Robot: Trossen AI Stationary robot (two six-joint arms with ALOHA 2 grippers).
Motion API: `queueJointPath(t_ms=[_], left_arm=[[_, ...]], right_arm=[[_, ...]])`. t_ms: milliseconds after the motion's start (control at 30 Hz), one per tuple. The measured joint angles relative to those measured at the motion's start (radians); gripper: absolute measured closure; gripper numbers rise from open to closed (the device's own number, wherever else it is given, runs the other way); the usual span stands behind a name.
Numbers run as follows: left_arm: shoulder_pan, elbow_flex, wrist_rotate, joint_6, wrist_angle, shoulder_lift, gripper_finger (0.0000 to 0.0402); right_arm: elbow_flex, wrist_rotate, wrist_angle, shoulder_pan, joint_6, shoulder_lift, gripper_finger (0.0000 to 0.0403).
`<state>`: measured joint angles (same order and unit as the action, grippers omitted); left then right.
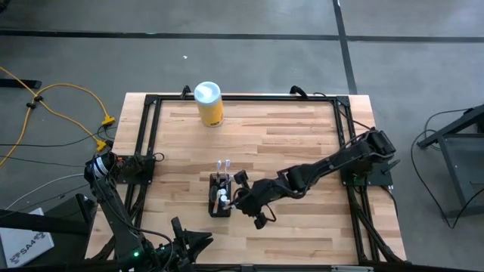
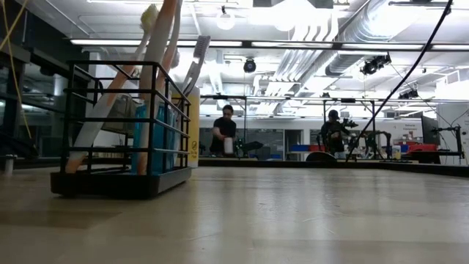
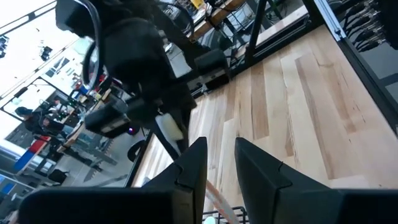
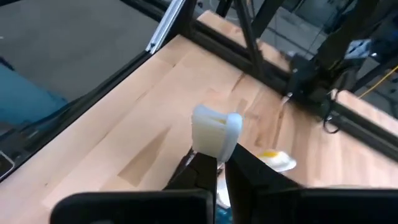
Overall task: Pick & Place toothbrushing station
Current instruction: Put the orange toothbrush into the bottom section of the black wire organizer
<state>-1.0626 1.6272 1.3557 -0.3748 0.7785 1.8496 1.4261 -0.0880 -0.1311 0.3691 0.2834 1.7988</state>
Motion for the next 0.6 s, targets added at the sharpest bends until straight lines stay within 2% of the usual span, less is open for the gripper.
queueJointPath(t_ms=[300,433,600], left_arm=[[0.0,0.0,-0.003,0.0,0.0,0.0,0.0325],[0.0,0.0,-0.012,0.0,0.0,0.0,0.0325],[0.0,0.0,-0.019,-0.002,0.0,0.0,0.0325]], right_arm=[[0.0,0.018,0.017,-0.01,-0.004,0.067,0.0397],[0.0,0.059,0.016,-0.019,-0.026,0.074,0.0397],[0.0,0.071,0.025,-0.03,-0.029,0.074,0.038]])
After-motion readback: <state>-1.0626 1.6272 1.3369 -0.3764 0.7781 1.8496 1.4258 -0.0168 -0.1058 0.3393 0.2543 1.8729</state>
